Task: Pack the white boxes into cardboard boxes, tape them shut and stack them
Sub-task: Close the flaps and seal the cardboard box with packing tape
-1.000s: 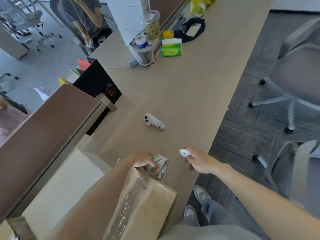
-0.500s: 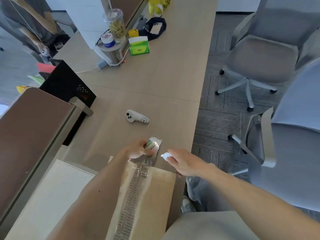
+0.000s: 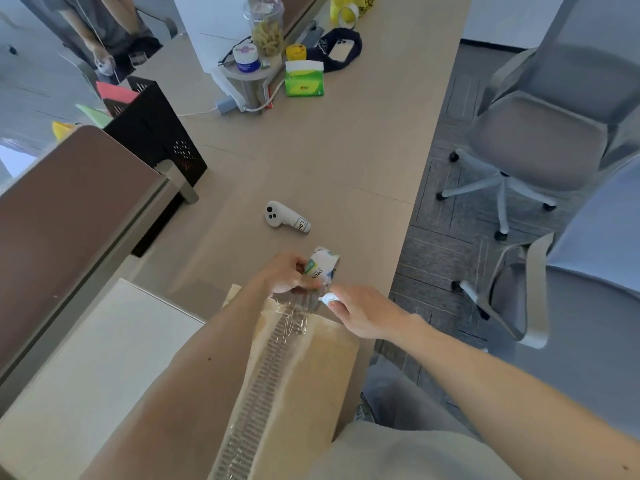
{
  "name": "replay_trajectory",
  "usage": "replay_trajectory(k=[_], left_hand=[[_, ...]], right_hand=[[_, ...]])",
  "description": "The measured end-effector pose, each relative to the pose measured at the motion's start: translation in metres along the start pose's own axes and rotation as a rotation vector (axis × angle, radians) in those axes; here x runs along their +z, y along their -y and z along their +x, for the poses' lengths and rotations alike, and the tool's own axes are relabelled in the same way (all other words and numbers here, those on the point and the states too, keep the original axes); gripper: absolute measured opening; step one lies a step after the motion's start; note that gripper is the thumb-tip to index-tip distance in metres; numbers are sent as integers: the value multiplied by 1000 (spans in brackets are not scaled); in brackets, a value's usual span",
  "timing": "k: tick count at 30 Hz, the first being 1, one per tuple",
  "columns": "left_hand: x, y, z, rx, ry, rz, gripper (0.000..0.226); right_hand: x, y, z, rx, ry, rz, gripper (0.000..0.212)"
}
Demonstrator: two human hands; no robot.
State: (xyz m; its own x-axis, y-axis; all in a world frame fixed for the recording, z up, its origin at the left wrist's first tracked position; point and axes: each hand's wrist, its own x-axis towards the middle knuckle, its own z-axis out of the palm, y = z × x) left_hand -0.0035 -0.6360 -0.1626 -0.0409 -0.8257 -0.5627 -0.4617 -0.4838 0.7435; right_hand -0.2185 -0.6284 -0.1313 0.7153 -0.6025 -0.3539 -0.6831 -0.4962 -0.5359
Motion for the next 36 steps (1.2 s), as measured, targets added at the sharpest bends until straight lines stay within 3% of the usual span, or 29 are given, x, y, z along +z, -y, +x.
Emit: replay_trajectory(k=[5, 13, 31, 36], left_hand=[[1, -4, -4, 39, -77, 44, 24], [0, 3, 2, 77, -107, 73, 10], [-1, 4, 2, 101, -96, 12, 36], [-2, 6, 3, 109, -89, 34, 31]], right_hand=[[3, 8, 10, -42, -20, -71, 19], [3, 28, 25, -72, -74, -216, 24], [4, 43, 41, -149, -46, -460, 34], [5, 44, 42, -134, -26, -459, 38]])
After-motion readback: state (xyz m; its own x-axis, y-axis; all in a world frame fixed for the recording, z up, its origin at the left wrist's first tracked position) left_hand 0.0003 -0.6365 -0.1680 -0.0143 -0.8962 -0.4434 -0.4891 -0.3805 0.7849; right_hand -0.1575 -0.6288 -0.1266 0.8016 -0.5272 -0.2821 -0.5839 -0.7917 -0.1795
